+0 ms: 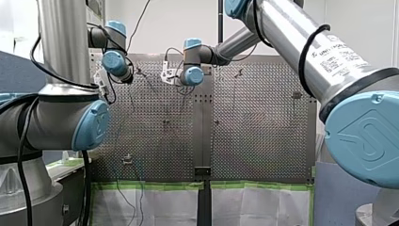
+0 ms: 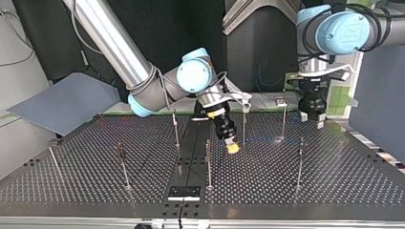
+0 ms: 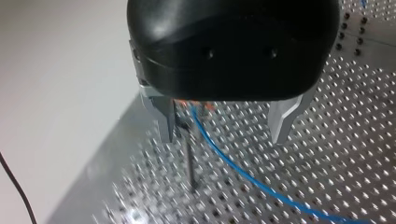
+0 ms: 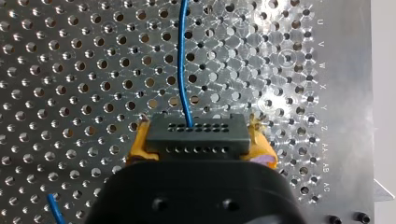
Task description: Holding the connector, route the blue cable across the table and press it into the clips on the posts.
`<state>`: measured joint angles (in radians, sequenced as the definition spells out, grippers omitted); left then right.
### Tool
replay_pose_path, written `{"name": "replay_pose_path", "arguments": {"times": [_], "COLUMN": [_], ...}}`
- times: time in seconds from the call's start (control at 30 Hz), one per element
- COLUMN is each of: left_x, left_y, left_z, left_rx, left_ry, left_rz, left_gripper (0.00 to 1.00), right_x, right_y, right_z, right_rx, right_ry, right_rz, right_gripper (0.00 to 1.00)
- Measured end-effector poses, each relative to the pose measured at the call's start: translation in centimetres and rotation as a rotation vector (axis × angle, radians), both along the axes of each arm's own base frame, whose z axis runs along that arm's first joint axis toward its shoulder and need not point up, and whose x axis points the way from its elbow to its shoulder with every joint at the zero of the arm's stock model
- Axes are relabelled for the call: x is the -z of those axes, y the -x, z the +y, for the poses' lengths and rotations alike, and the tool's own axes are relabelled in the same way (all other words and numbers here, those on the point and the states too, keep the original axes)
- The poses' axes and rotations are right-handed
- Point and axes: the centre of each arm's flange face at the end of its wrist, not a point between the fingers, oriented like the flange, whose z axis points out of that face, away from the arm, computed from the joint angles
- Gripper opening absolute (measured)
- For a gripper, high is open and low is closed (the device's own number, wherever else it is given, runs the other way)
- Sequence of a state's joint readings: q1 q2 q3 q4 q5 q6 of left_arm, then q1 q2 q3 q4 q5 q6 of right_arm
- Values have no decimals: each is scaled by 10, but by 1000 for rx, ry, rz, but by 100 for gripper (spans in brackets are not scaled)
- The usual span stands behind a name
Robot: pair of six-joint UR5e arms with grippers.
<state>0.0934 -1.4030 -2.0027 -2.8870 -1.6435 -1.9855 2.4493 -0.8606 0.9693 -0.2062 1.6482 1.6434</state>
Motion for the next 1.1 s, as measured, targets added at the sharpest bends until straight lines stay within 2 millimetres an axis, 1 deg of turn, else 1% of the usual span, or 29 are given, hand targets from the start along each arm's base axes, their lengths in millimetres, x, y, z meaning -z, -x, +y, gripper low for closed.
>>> {"name": "replay_pose_path", "arguments": {"times": [0.1,0.27,0.53,0.77,0.97,1.1], "left_x": [-5,-7,-4,-7,-1,-1], "left_y": [4,5,-6,-12,-24,-38], "left_z": [-4,-13,-30,-36,-51,-59], "left_rx": [10,53,120,124,146,144], "left_ry": [-31,-81,-171,-247,-275,-285], "left_rz": [-8,-14,-55,-98,-128,-151], "left_gripper": [100,100,100,100,100,100], "right_x": [1,2,2,2,2,2], "right_y": [0,0,1,3,3,3], "right_z": [0,0,-2,-5,-5,-5], "right_rx": [1,1,3,7,8,7], "right_ry": [-1,-3,-4,-6,-5,-4], "right_rz": [0,2,4,10,11,11], "right_gripper": [0,0,0,0,0,0]}}
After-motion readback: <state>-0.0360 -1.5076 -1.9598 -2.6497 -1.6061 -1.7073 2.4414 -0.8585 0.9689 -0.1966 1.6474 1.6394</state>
